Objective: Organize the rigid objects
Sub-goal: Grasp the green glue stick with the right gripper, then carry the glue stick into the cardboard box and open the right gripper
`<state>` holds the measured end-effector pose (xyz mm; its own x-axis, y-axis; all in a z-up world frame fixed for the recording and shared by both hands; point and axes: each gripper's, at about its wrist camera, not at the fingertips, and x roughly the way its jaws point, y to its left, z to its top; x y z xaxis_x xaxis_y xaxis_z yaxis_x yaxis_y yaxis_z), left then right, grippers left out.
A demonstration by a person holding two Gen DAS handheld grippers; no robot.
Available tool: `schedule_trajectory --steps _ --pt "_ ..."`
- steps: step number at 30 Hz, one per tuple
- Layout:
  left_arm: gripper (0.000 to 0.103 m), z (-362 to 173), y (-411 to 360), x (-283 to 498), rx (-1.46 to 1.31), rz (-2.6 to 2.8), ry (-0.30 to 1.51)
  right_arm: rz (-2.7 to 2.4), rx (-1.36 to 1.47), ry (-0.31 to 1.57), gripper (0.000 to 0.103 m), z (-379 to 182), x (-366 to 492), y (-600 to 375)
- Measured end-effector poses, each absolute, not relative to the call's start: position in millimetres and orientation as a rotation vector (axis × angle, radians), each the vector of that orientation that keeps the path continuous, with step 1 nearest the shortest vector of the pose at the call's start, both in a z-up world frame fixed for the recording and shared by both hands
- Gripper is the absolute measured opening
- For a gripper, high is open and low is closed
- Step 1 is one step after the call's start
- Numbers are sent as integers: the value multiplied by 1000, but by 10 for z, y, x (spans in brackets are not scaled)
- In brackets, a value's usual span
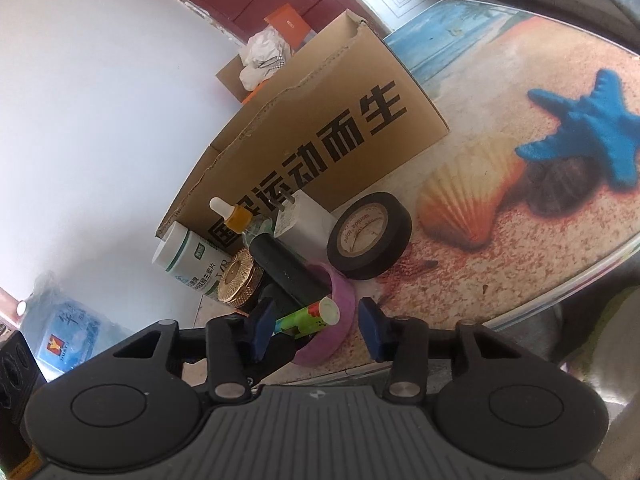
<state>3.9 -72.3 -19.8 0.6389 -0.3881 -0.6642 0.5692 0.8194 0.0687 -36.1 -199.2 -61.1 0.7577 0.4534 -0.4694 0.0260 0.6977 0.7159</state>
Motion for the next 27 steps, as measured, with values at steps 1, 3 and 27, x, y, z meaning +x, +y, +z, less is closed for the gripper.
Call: schedule_trajectory --steps 1,3,27 --pt "41 -201 -747 44 295 -560 685 266 781 682 34 -605 -355 -1994" --pt "38 -207 -784 43 314 -564 682 273 782 680 30 -591 -354 -1991" --pt "15 -248 -875 146 358 -593 620 296 674 711 19 -415 -9 -1810"
